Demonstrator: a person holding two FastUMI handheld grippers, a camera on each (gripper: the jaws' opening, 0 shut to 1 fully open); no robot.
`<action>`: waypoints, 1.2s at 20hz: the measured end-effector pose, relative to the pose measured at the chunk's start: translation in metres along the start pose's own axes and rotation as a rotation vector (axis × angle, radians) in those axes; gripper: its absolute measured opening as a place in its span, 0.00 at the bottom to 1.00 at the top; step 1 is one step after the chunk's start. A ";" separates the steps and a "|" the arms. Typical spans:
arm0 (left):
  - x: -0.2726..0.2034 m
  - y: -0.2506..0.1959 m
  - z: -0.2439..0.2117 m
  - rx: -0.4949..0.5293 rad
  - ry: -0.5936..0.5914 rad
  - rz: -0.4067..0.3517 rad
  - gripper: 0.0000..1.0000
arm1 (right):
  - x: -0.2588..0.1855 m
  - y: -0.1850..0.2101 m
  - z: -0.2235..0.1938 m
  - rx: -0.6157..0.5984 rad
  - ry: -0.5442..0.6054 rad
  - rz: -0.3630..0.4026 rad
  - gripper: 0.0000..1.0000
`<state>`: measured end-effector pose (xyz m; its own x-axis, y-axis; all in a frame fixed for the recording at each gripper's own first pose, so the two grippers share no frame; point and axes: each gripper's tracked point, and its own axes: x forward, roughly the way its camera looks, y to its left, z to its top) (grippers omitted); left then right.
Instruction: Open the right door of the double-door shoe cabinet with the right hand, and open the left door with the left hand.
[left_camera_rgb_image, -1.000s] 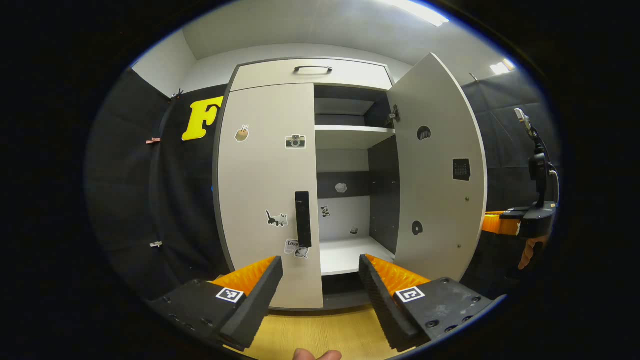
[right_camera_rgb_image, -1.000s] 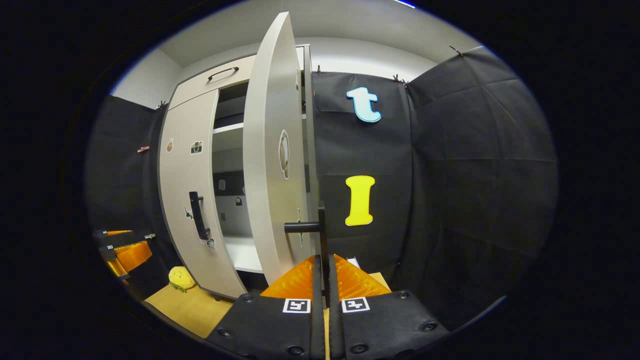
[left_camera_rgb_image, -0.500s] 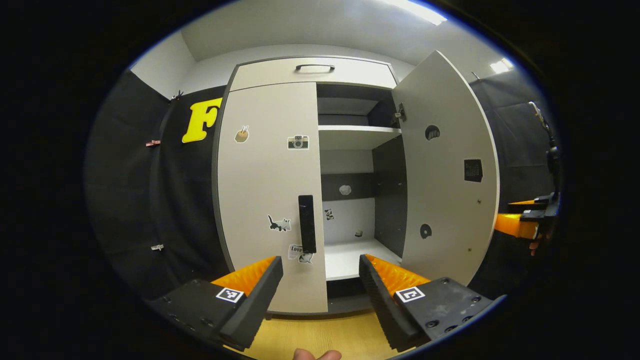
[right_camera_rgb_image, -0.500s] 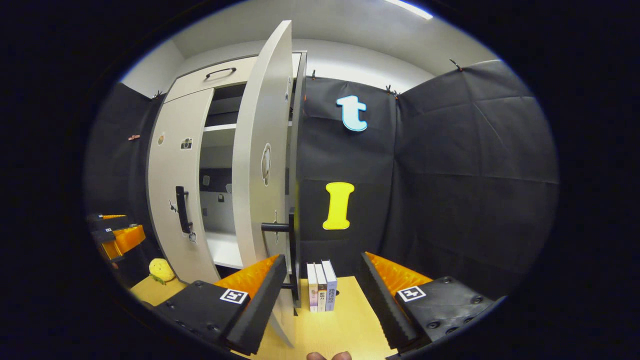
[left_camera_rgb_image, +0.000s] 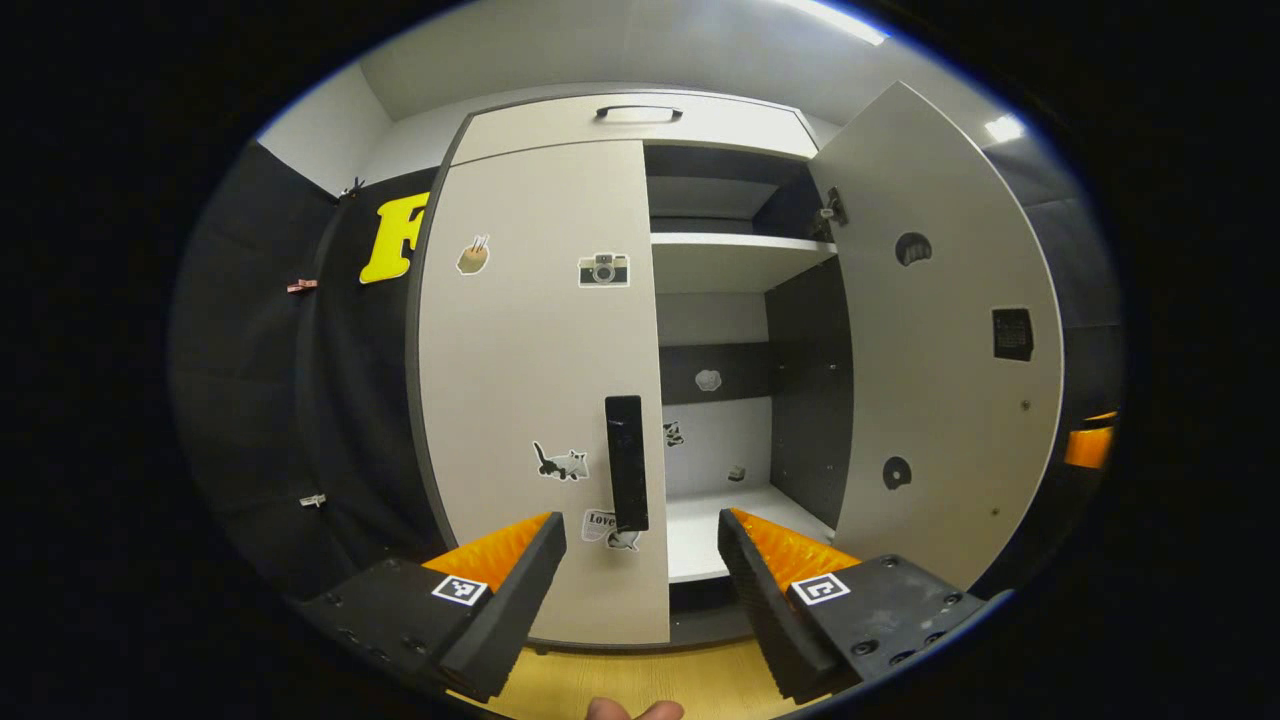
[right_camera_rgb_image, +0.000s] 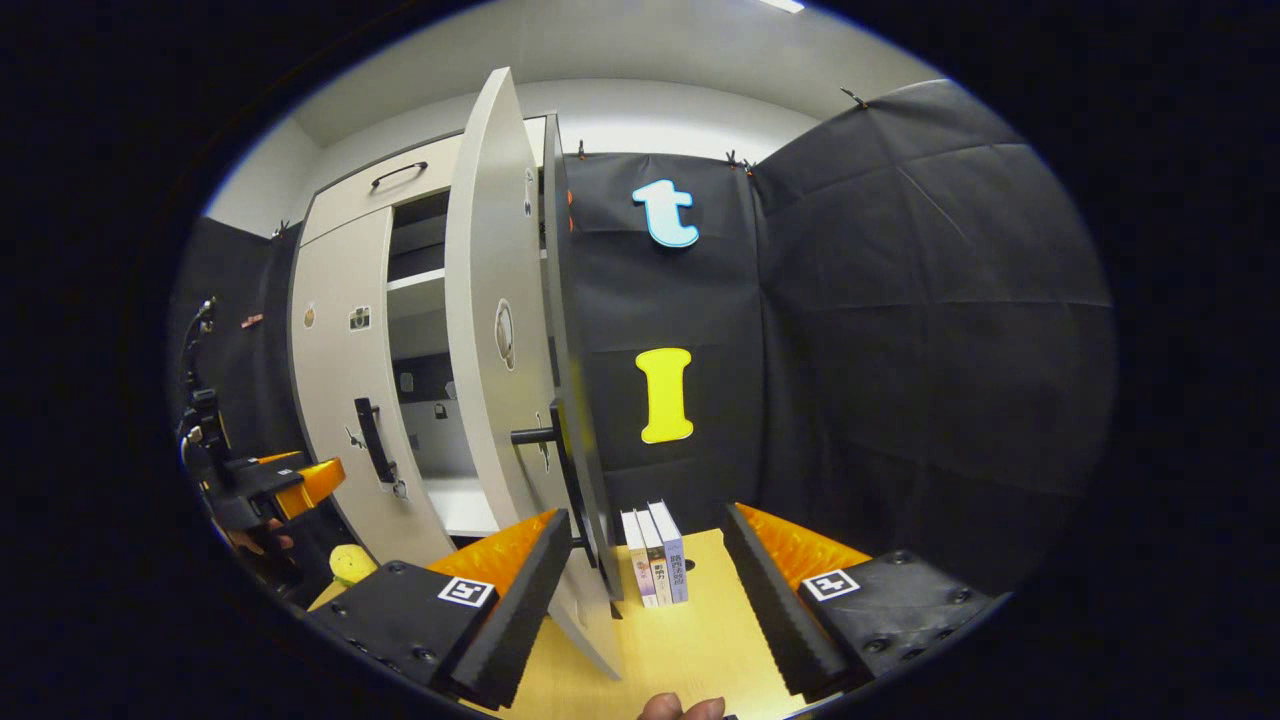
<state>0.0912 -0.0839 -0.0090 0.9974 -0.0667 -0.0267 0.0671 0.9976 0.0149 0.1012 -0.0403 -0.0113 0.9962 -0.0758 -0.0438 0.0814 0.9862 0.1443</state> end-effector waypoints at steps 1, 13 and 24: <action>0.008 0.000 -0.001 -0.003 -0.001 0.003 0.94 | -0.002 0.003 -0.003 0.006 0.008 0.010 0.98; 0.104 0.016 0.000 -0.002 -0.045 0.038 0.87 | -0.003 -0.004 0.002 -0.082 -0.034 0.030 0.98; 0.137 0.018 -0.015 -0.032 -0.028 0.059 0.39 | -0.002 -0.018 0.005 -0.079 -0.049 0.009 0.98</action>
<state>0.2291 -0.0752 -0.0271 1.0000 -0.0079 0.0016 0.0080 0.9998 -0.0162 0.0983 -0.0588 -0.0094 0.9974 -0.0724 0.0063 0.0719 0.9952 0.0664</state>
